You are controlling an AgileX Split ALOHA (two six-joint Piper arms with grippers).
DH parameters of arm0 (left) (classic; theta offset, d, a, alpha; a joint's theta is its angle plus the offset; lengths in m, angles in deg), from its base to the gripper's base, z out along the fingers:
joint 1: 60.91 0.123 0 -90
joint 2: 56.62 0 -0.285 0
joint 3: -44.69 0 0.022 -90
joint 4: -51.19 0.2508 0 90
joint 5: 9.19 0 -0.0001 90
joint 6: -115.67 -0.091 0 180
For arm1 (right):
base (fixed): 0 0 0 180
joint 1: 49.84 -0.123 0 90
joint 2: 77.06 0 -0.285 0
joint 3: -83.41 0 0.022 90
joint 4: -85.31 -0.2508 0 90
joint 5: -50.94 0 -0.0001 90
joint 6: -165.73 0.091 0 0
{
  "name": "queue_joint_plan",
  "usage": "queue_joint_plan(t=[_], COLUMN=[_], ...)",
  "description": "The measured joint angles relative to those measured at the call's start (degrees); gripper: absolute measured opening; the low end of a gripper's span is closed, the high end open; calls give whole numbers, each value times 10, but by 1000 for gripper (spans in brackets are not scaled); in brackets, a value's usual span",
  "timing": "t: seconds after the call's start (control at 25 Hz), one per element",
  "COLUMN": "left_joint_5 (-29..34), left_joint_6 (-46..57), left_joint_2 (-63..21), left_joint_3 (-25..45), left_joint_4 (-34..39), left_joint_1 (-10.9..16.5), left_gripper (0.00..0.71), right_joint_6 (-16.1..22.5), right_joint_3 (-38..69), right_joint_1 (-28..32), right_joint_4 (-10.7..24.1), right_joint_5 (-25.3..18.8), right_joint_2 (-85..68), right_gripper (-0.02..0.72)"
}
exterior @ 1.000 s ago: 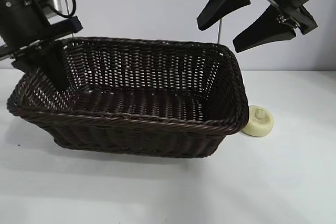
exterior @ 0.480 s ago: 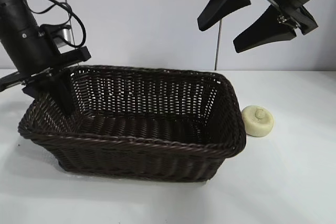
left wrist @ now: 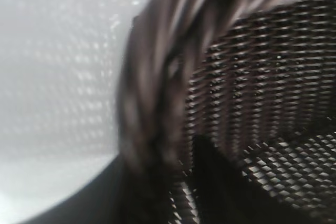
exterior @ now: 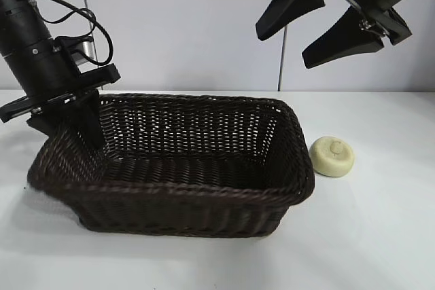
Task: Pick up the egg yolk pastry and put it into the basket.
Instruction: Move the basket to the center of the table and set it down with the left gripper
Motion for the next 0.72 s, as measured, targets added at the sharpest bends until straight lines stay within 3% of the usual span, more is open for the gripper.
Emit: queue_joint_plan(t=[0.08,0.16,0.44,0.72], left_joint_5=[7,21,44,46], left_joint_6=[0,5,19,64], left_joint_2=[0,-1,-49,-89], left_joint_3=[-12,-31,-50,-60], left_joint_4=[7,15,55,161], left_joint_1=[0,0,0,0], left_gripper=[480,517,540,540], right_joint_6=[0,0,0,0], right_joint_3=[0,0,0,0], right_joint_1=[0,0,0,0], right_joint_4=[0,0,1,1], right_joint_5=[0,0,0,0], right_joint_2=[0,0,0,0], right_gripper=[529,529,529,529])
